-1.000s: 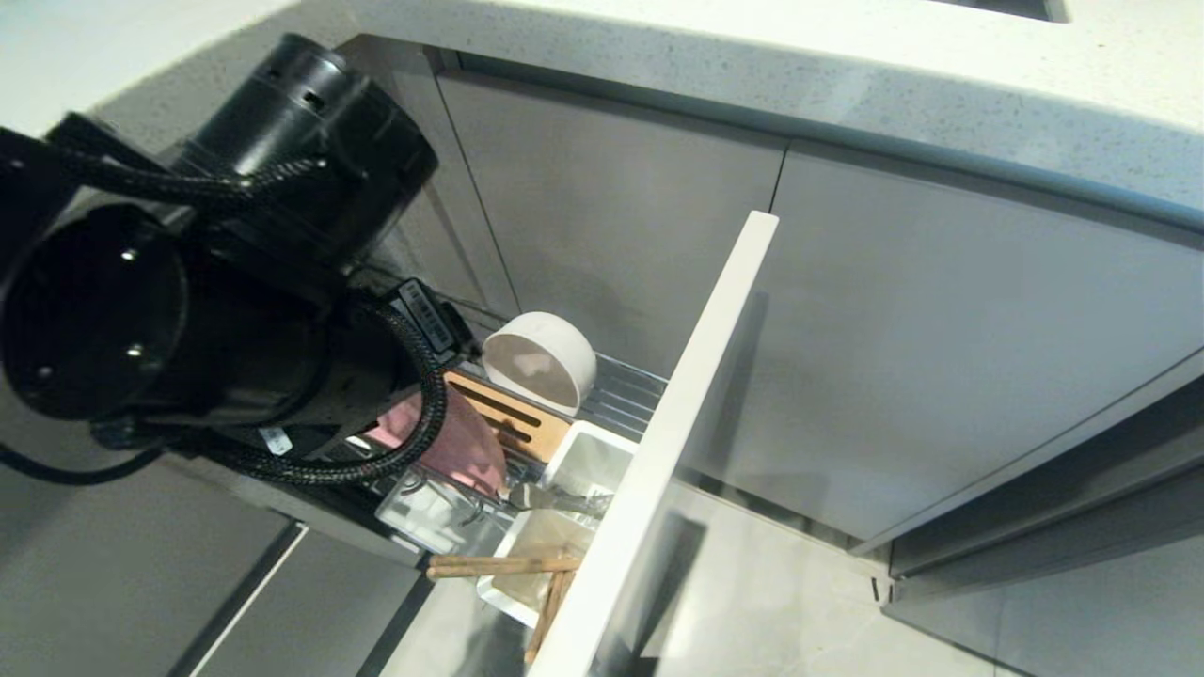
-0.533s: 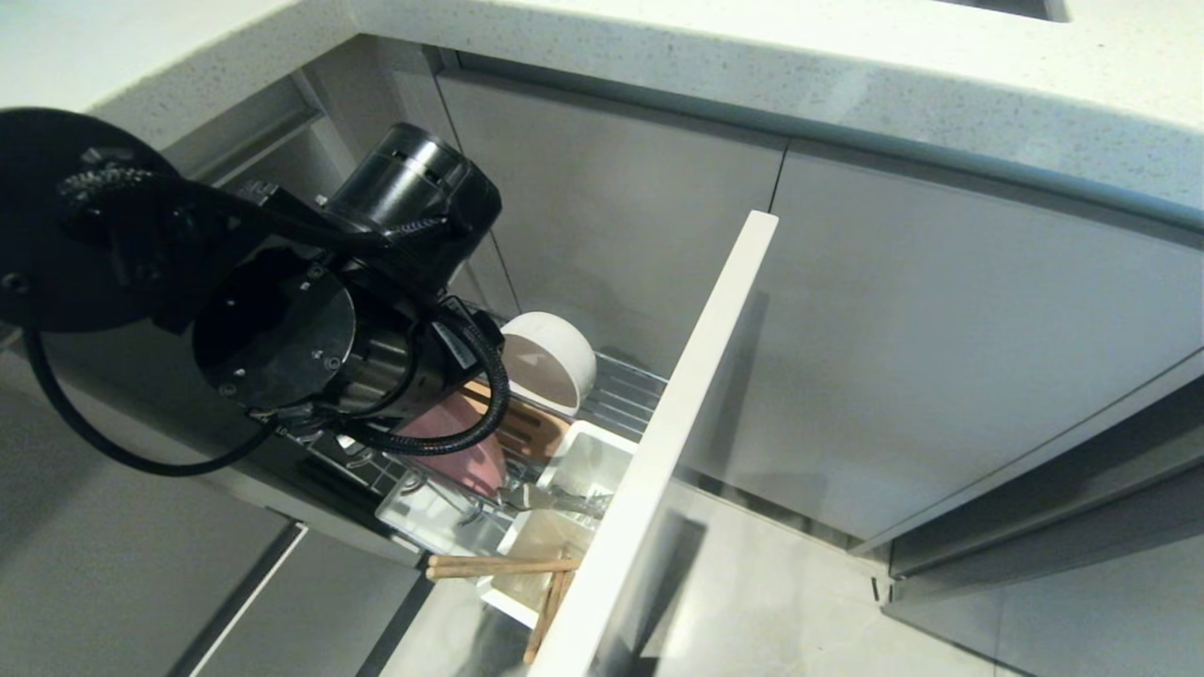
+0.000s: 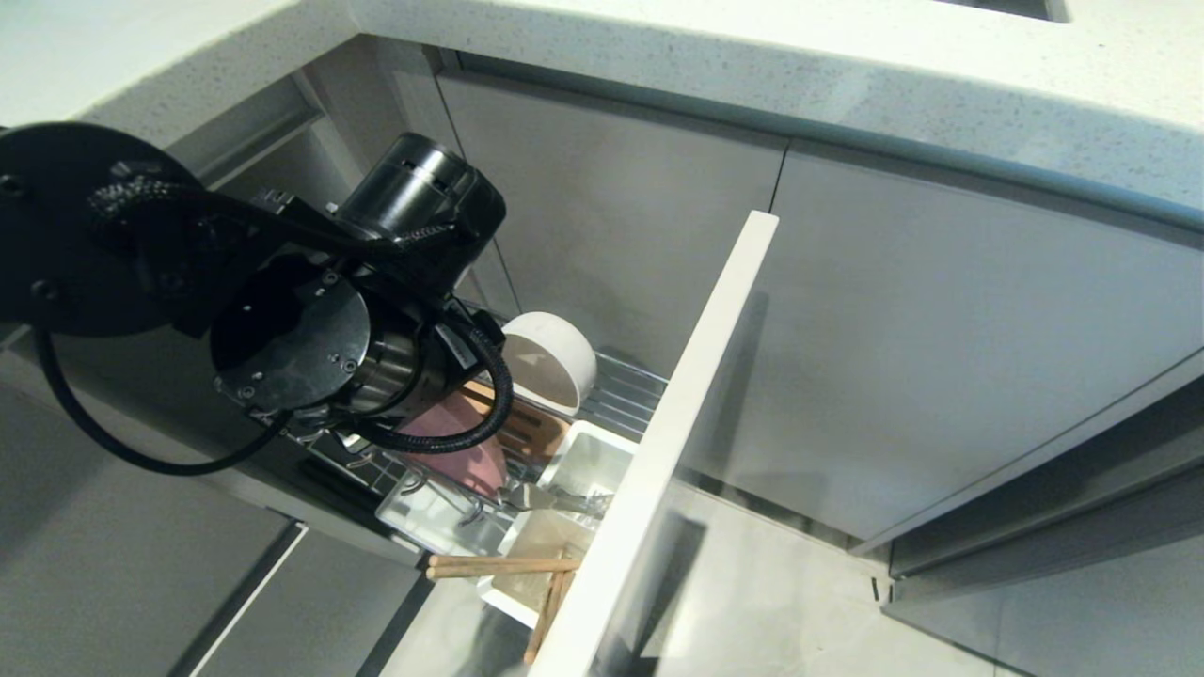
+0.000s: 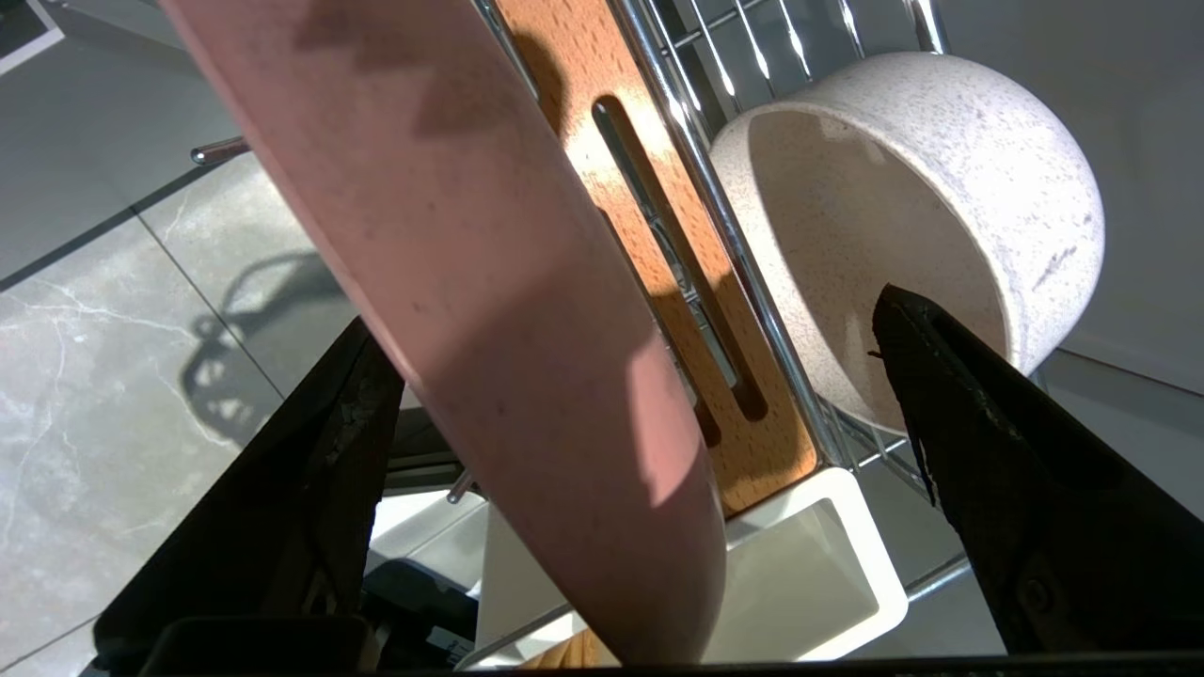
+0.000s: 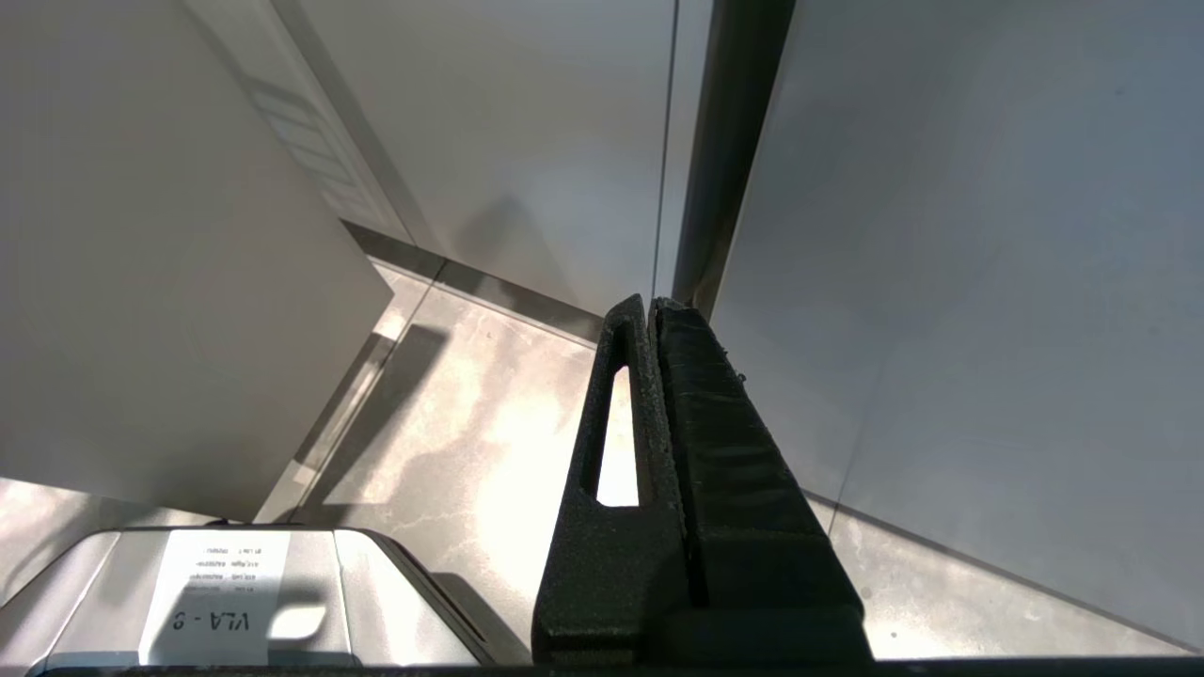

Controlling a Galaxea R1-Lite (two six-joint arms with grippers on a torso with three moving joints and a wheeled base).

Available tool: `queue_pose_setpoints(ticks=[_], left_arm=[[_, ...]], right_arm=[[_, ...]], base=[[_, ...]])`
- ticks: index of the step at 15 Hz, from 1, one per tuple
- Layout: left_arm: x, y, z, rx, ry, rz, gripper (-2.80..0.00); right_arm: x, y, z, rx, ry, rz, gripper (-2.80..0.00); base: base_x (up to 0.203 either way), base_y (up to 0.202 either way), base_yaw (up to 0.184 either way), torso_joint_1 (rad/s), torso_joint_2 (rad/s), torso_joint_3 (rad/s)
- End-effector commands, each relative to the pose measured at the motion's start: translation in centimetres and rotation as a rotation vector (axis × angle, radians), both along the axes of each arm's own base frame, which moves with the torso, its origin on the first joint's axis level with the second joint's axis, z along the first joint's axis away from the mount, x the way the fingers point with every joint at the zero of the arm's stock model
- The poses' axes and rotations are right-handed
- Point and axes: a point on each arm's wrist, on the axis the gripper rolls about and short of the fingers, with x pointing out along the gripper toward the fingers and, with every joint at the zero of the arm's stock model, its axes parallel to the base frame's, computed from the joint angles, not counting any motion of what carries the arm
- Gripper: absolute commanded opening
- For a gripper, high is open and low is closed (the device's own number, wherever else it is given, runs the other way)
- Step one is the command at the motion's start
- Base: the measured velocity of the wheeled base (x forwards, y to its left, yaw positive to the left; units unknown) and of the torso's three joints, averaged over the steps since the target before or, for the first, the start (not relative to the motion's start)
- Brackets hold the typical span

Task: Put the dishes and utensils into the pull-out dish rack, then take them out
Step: Take the plate out of the cupboard

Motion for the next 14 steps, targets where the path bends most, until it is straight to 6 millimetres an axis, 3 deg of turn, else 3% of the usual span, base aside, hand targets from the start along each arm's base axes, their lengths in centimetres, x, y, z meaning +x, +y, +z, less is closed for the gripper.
queue_pose_setpoints(ticks=[1, 3, 4, 5, 14], left_arm=[[-0.14, 0.13, 0.12, 0.000, -0.007, 0.009, 0.00], [-0.18, 0.20, 0.18, 0.008, -0.015, 0.018, 0.00], [-0.18, 0.24, 0.15, 0.019, -0.019, 0.026, -1.26], [-0.18, 0.27, 0.18, 0.025, -0.028, 0.037, -2.80], [-0.41, 0.49, 0.72, 0.012, -0.049, 0.044, -2.80]], right_arm=[[0.02, 0.00, -0.04, 0.000, 0.002, 0.000, -2.80], [0.02, 0.00, -0.04, 0.000, 0.002, 0.000, -2.80], [0.02, 0.00, -0.04, 0.000, 0.002, 0.000, -2.80], [0.02, 0.00, -0.04, 0.000, 0.002, 0.000, -2.80], [0.02, 0.00, -0.04, 0.000, 0.002, 0.000, -2.80]], base=[[0.000, 0.000, 0.000, 0.000, 0.00, 0.000], [0.000, 0.000, 0.000, 0.000, 0.00, 0.000], [0.000, 0.000, 0.000, 0.000, 0.00, 0.000], [0.000, 0.000, 0.000, 0.000, 0.00, 0.000], [0.000, 0.000, 0.000, 0.000, 0.00, 0.000]])
